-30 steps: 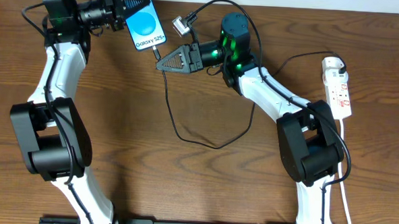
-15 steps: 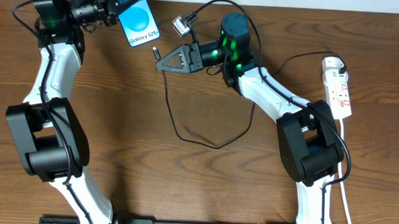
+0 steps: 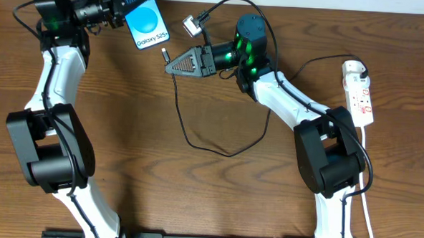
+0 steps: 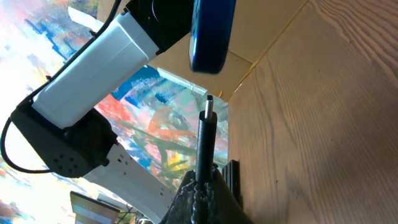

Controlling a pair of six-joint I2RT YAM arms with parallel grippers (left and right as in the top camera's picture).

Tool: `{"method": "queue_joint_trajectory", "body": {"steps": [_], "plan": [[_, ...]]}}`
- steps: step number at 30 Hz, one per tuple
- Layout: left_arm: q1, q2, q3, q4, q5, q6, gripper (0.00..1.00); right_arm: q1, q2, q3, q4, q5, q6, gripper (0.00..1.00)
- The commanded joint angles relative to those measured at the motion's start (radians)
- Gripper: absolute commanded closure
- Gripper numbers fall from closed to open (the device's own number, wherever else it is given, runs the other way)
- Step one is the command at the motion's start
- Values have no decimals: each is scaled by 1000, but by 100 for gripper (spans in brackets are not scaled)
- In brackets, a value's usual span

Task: Plug charger to phone and switch on socket

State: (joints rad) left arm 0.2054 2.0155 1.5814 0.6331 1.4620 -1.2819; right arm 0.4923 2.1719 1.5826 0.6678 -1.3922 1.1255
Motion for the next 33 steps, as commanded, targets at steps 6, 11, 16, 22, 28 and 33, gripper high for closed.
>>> {"method": "queue_joint_trajectory", "body": {"steps": [6,11,16,22,28,33], "plan": [[-15,-22,6,12,23,28,93,7,-27,8,40,-6,13,99],[-17,-22,6,12,23,28,93,7,-27,8,40,-6,15,99],[-27,-22,6,12,23,32,92,7,-27,8,40,-6,15,99],[-29,-22,6,12,23,32,93,7,-27,8,40,-6,23,99],[-29,-22,6,12,23,32,93,7,-27,8,40,-6,23,99],[-29,-22,6,12,22,32,93,8,-27,8,40,-6,23,99]]}}
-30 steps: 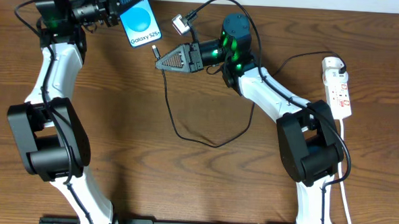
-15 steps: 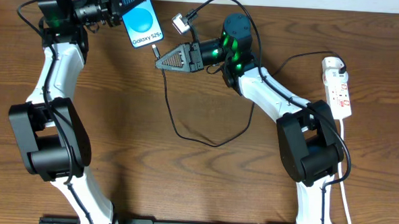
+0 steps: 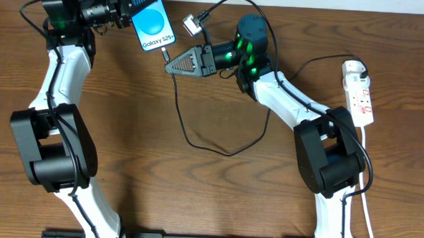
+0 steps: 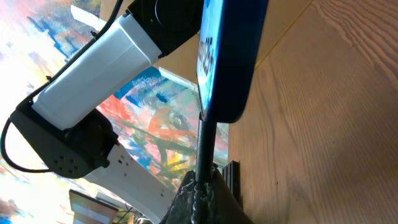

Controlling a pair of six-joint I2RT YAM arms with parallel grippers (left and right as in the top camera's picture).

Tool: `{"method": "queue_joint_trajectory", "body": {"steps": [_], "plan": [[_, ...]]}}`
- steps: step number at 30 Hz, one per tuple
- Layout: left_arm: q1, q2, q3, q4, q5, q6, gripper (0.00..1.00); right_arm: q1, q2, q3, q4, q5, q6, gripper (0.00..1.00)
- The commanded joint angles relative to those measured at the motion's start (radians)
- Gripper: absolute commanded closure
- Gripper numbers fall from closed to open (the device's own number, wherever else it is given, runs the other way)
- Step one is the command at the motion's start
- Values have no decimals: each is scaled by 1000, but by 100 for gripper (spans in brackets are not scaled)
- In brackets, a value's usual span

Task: Plug charger to phone and switch on socket
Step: 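Push the plug up into the phone's port with the right gripper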

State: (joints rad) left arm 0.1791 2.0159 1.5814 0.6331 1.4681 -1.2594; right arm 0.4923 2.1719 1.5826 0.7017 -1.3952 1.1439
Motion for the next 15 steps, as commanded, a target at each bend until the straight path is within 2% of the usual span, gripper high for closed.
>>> {"method": "queue_joint_trajectory", "body": {"steps": [1,15], "plan": [[-2,-23,6,12,16,10,93,11,-27,8,6,-3,5,99],[-20,-23,6,12,18,10,93,13,-27,8,6,-2,4,99]]}}
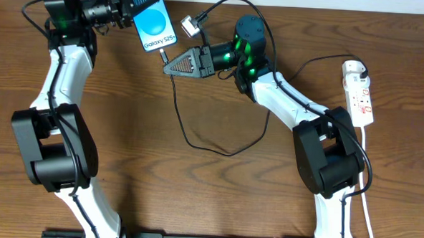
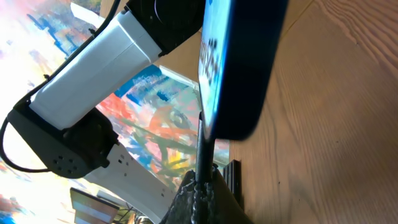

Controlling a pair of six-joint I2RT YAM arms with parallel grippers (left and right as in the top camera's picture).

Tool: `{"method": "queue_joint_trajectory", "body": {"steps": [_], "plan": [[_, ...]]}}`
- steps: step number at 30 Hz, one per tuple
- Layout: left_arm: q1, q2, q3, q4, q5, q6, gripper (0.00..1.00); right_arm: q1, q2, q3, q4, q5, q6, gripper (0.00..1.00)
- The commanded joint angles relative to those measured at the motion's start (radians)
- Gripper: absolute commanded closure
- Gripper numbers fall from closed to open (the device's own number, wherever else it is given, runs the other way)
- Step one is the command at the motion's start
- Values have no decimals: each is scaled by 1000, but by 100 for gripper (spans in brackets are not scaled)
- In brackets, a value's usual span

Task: Plug charger to phone and switch on socket
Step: 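Push the plug up into the phone's port with the right gripper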

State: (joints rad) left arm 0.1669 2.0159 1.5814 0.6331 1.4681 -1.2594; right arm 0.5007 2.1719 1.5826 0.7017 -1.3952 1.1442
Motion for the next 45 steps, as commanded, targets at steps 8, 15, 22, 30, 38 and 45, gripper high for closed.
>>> {"method": "queue_joint_trajectory", "body": {"steps": [8,15,22,30,38,45], "plan": [[-7,-23,6,12,35,10,93,-5,-27,8,6,1,8,99],[-6,-23,6,12,36,10,92,-24,-27,8,6,5,11,99],[-6,-23,6,12,35,10,93,-37,-27,8,6,10,11,99],[-7,-23,6,12,35,10,92,-28,-27,8,6,20,11,99],[-12,-23,6,12,35,27,93,-16,-27,8,7,37,11,99],[-29,-23,6,12,35,51,92,-9,-27,8,7,47,11,99]]}}
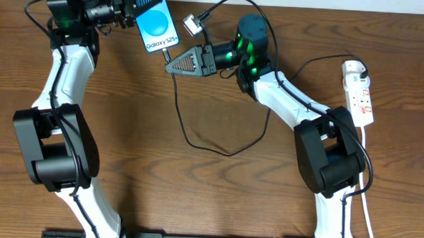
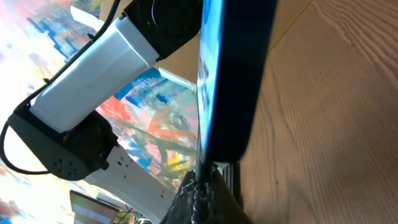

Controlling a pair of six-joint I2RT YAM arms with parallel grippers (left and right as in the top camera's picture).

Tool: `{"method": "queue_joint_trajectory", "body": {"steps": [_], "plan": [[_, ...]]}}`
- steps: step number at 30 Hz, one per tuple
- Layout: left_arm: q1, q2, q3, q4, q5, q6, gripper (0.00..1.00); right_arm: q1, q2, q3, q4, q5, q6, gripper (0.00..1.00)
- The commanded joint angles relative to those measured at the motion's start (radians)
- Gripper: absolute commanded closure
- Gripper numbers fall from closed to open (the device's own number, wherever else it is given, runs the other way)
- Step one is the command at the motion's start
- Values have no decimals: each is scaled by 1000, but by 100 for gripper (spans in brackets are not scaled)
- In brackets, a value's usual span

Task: Plug charger to phone and switch on socket
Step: 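Push the plug up into the phone's port with the right gripper, then release the plug and retract the right gripper toward the power strip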

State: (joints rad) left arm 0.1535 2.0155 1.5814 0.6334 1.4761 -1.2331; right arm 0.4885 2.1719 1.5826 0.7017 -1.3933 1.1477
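Note:
The blue phone (image 1: 159,25), screen reading Galaxy S25+, is held off the table at the back left by my left gripper, shut on its top end. My right gripper (image 1: 170,62) is shut on the black charger plug (image 2: 202,167), whose tip meets the phone's bottom edge (image 2: 227,146); the port itself is hidden. The black cable (image 1: 197,136) loops over the table to the adapter (image 1: 190,23) lying loose at the back. The white socket strip (image 1: 359,93) lies at the far right.
The wooden table (image 1: 194,197) carries only the cable loop in the middle. The strip's white lead (image 1: 367,205) runs down the right edge. A colourful painted board (image 2: 155,124) stands behind the table's far edge.
The phone has come a little closer to the plug. In the right wrist view its bottom edge now covers more of the plug stem. Both grippers keep their hold.
First the phone hung left of the plug, with a clear gap to the plug tip. Then it sat over the tip, touching it. It has since closed down further onto the plug, while my right gripper stayed nearly still.

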Motion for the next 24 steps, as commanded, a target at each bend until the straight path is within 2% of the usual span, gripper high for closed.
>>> {"method": "queue_joint_trajectory", "body": {"steps": [1,7,13,15,16,20,24], "plan": [[-15,-22,6,11,27,25,93,3,-27,8,8,45,8,99],[-15,-22,6,11,35,25,93,-5,-27,8,88,63,53,99],[-15,-22,6,11,35,36,93,-21,-27,8,87,21,60,98],[-15,-22,6,11,35,64,92,-21,-27,8,78,8,51,89],[-14,-22,-1,7,34,90,93,-22,-27,8,51,-8,27,75],[-13,-15,-29,-5,34,141,93,-33,-27,8,-72,-70,-67,67],[-13,15,-45,-4,31,142,93,-63,-27,7,-232,-76,-198,53]]}}
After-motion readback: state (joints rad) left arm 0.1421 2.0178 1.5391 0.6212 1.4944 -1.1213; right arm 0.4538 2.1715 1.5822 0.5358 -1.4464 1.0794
